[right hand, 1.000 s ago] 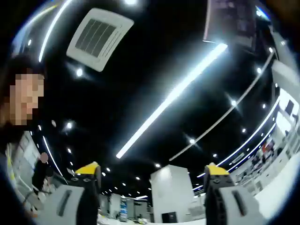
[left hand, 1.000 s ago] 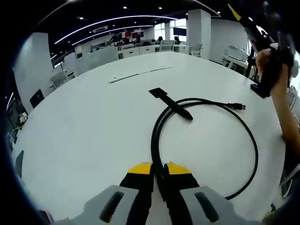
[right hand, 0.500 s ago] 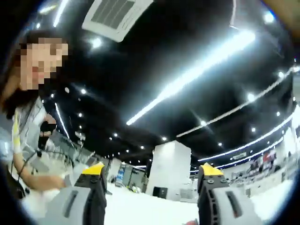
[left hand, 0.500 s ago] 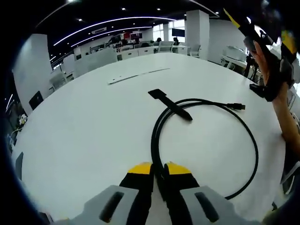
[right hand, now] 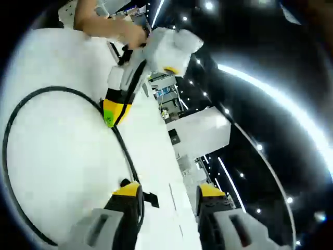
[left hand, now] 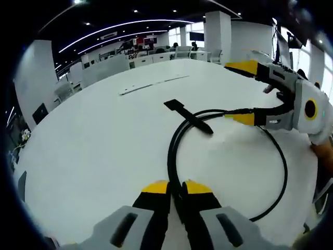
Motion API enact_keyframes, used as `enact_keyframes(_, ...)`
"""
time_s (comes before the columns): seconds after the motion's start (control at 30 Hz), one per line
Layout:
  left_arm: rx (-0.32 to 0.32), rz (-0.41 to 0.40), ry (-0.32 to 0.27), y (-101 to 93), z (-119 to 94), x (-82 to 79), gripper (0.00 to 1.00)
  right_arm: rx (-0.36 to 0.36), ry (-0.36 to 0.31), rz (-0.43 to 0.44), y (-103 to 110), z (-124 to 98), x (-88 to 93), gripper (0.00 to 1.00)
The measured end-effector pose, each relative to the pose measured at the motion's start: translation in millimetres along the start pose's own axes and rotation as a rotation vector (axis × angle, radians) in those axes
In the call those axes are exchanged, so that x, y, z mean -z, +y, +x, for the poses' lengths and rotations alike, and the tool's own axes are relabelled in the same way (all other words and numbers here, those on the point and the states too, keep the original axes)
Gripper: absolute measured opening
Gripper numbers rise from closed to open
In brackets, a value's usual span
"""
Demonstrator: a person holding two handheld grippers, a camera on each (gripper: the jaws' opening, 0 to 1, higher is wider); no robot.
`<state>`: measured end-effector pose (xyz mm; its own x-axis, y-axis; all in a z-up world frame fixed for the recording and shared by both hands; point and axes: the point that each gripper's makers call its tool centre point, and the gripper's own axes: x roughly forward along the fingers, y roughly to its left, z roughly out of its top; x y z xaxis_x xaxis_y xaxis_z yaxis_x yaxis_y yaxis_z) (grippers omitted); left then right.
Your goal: Find the charging cable on the desk, coil it up and secure with Velcro.
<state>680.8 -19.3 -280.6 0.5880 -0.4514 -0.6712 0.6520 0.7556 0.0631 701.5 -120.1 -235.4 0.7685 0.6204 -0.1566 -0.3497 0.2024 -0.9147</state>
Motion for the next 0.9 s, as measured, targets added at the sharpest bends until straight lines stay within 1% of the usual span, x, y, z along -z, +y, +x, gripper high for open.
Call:
enact_keyframes(0.03, 0.000, 0.001, 0.000, 0.0, 0.0, 0.0, 0.10, -0.002, 0.014, 0.017, 0.3, 1.7, 1.5, 0.54)
enact_keyframes(0.07, 0.000, 0.001, 0.000, -0.1, 0.0, 0.0, 0.10, -0.004, 0.028, 0.035, 0.7, 3.3, 3.0, 0.55)
enact_keyframes(0.17, -0.001, 0.005, -0.001, -0.1, -0.1, -0.1, 0.10, 0.004, 0.009, 0.065, -1.2, 4.8, -5.6, 0.51)
enact_keyframes(0.2, -0.001, 0.006, -0.001, -0.1, -0.1, -0.2, 0.10, 0.001, 0.009, 0.071, -1.4, 5.8, -8.3, 0.52)
enact_keyframes(0.27, -0.003, 0.008, -0.001, -0.1, -0.3, -0.2, 0.10, -0.007, 0.026, 0.087, -1.0, 9.4, -10.3, 0.55)
enact_keyframes(0.33, -0.005, 0.011, -0.001, -0.4, -0.6, 0.1, 0.10, -0.014, 0.043, 0.088, 1.7, 13.3, -11.9, 0.56)
enact_keyframes(0.5, -0.009, 0.018, -0.003, -0.7, -1.2, 0.2, 0.10, -0.014, 0.097, 0.041, 5.5, 19.6, -9.3, 0.54)
enact_keyframes(0.6, -0.010, 0.021, -0.003, -0.4, -1.3, -0.2, 0.10, -0.012, 0.099, 0.044, 5.6, 20.1, -9.3, 0.53)
enact_keyframes(0.7, -0.011, 0.023, -0.004, -0.1, -1.4, -0.6, 0.10, 0.000, 0.114, -0.018, 5.8, 19.2, -7.2, 0.52)
enact_keyframes(0.73, -0.011, 0.024, -0.004, -0.1, -1.4, -0.6, 0.10, -0.001, 0.105, -0.026, 6.9, 18.8, -8.8, 0.52)
enact_keyframes(0.8, -0.012, 0.026, -0.004, 0.3, -1.2, -1.3, 0.10, -0.001, 0.107, -0.042, 8.8, 17.2, -9.7, 0.49)
enact_keyframes(0.87, -0.012, 0.025, -0.004, 0.1, -1.4, -1.0, 0.10, 0.024, 0.097, -0.102, 5.3, 15.6, -12.6, 0.39)
enact_keyframes(0.9, -0.011, 0.023, -0.004, 0.1, -1.4, -1.0, 0.10, 0.027, 0.108, -0.124, 4.4, 14.6, -11.6, 0.32)
